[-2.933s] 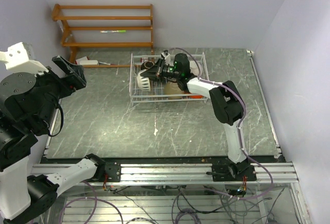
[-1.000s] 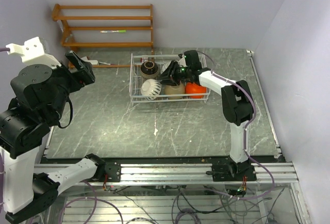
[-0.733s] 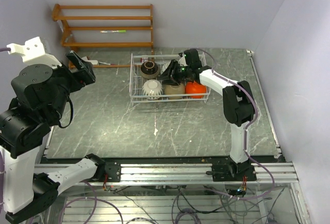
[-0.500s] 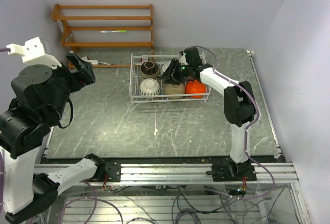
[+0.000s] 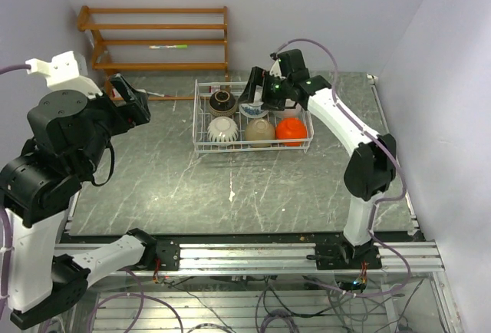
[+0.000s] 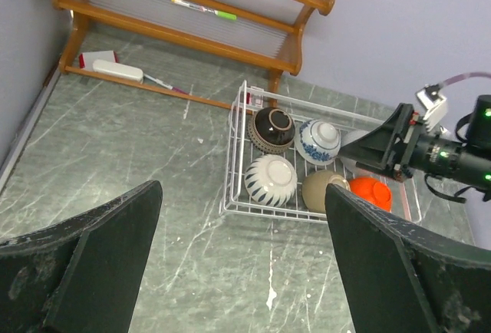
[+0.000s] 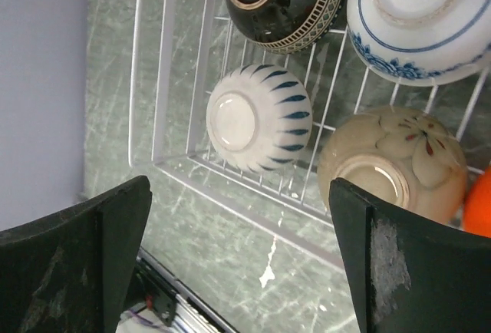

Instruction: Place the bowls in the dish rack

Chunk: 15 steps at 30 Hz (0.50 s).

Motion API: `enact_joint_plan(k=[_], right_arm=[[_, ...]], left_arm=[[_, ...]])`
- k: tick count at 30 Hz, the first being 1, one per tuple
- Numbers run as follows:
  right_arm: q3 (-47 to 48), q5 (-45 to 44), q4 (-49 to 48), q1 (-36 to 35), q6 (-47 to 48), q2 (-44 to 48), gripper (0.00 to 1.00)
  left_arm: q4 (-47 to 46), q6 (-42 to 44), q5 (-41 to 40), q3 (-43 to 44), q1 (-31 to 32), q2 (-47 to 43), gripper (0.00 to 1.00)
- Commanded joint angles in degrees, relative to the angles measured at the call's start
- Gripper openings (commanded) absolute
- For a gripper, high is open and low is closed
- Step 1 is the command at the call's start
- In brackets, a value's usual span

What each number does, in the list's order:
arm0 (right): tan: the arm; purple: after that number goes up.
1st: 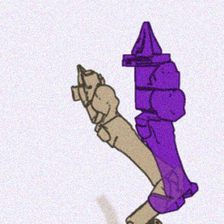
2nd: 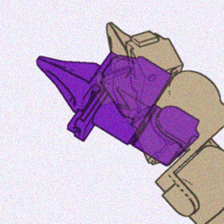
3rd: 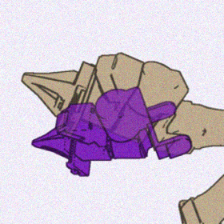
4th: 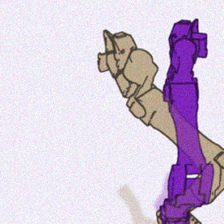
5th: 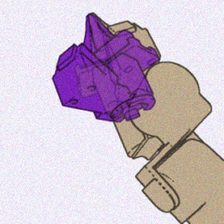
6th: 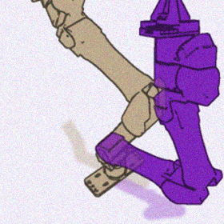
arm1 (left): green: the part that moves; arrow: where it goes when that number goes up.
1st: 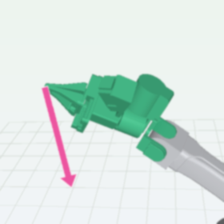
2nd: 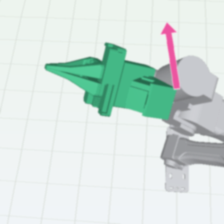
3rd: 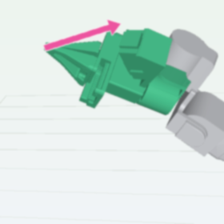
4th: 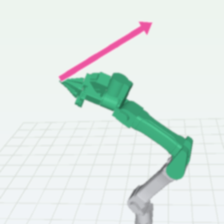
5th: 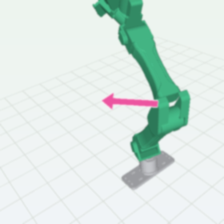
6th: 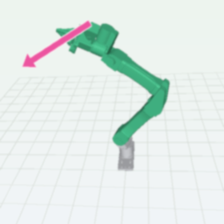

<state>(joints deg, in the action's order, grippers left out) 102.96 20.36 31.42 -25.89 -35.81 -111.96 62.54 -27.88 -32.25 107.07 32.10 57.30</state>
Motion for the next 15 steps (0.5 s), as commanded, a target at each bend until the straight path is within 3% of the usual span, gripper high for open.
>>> enact_joint_plan(k=[1,10,15], right_arm=[[0.5,-9.5,10.2,-1.4,7.8,6.2,1.00],[-5.6,-23.4,20.5,-1.9,18.2,19.3,1.00],[-13.1,-26.7,19.9,-2.0,19.9,27.9,1.00]], left_arm=[[-1.0,0.7,4.2,-0.7,0.3,1.1,0.99],[-2.3,1.6,13.8,-5.6,0.3,5.7,0.99],[-5.2,1.4,14.6,-10.0,0.3,5.7,0.99]])
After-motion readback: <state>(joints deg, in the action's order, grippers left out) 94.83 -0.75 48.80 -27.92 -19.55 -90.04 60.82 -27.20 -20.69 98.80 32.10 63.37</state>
